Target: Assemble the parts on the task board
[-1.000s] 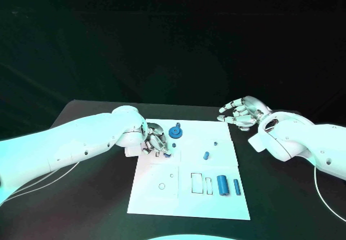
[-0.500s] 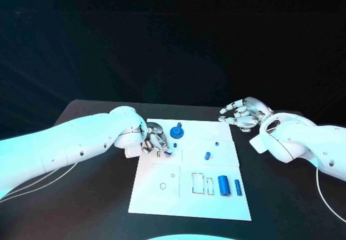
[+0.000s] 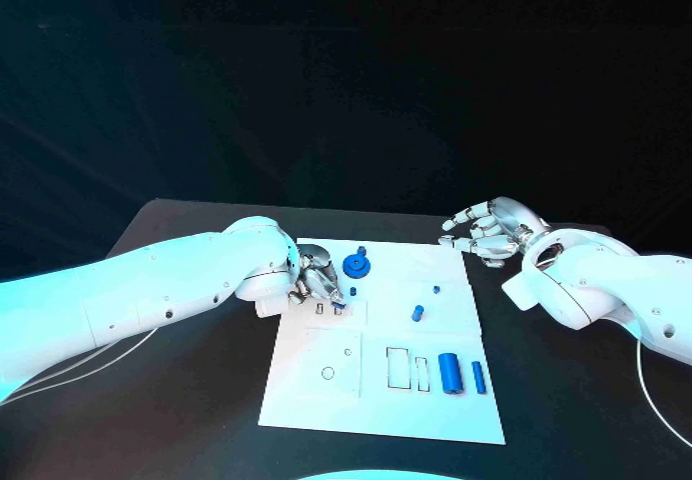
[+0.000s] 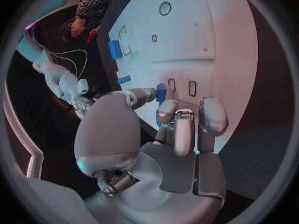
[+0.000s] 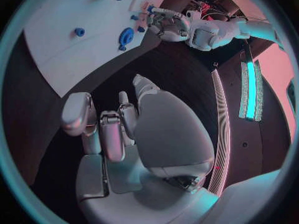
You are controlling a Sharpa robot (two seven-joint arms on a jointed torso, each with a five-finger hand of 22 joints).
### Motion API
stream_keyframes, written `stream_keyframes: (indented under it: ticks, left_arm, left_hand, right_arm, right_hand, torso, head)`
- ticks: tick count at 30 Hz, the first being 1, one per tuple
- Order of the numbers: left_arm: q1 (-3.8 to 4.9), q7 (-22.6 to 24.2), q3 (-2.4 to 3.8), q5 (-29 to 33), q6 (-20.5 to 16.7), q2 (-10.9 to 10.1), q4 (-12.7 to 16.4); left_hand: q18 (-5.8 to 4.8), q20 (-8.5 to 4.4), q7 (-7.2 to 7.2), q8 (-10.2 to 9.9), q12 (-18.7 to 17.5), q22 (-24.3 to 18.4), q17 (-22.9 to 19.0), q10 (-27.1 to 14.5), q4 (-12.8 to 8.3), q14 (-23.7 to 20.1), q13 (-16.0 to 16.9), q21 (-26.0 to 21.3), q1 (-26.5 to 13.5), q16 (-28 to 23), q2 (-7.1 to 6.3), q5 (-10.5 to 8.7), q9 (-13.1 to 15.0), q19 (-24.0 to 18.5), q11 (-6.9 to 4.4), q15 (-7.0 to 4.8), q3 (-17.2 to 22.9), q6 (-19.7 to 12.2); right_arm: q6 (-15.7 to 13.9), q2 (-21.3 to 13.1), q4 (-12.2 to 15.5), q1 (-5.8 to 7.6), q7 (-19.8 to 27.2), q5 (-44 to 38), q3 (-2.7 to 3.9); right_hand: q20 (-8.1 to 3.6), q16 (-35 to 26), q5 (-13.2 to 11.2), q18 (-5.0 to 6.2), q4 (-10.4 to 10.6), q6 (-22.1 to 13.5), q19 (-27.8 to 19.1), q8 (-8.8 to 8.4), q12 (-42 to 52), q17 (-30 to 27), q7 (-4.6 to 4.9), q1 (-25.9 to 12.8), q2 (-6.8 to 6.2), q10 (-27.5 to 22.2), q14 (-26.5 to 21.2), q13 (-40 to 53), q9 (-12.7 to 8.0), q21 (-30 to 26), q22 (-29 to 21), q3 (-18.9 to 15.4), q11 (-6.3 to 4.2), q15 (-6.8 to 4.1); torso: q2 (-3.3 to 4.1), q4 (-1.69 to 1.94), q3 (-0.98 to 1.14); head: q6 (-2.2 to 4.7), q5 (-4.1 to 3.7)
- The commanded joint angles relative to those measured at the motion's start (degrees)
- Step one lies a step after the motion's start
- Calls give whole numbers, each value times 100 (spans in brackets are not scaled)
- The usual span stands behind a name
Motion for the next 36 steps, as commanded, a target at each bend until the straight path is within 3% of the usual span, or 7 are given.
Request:
stream_keyframes:
  ticks: [1,23,36]
  left_arm:
    - [-2,-34,-7,-414,-124,21,4]
    - [-4,-155,-76,-481,76,89,-48]
    - [-4,-203,-84,-490,263,82,-30]
  left_hand:
    - [-105,6,-170,51,30,6,1093,42,-729,488,1,31,-46,33,10,37,1003,48,-3,-34,757,212]
    - [-109,-11,-204,60,7,21,1093,56,-629,489,-33,35,-220,32,36,29,1025,63,-23,-52,680,247]
    - [-109,-15,-212,57,-2,19,1083,53,-607,487,-48,32,-257,28,42,19,1028,63,-28,-56,650,250]
  right_arm:
    - [103,3,14,-4,39,-9,0]
    - [99,-24,25,-4,27,-8,0]
    - [103,-31,22,-4,19,-10,0]
  right_hand:
    - [-21,-18,7,53,-1,12,-2,38,9,872,-22,-54,-2,9,458,20,7,-37,-4,43,9,-6]
    - [-21,-19,8,53,-1,0,-2,39,6,869,-21,-66,-1,5,457,15,5,-40,-5,49,10,-6]
    - [-21,-19,9,52,-6,-7,0,43,10,869,-21,-71,-2,7,457,18,5,-39,-2,56,9,-6]
  torso:
    - [-3,-2,-1]
    - [7,-1,-7]
    - [10,1,-7]
  head:
    - [8,3]
    - [-12,-7]
    - [-32,-29]
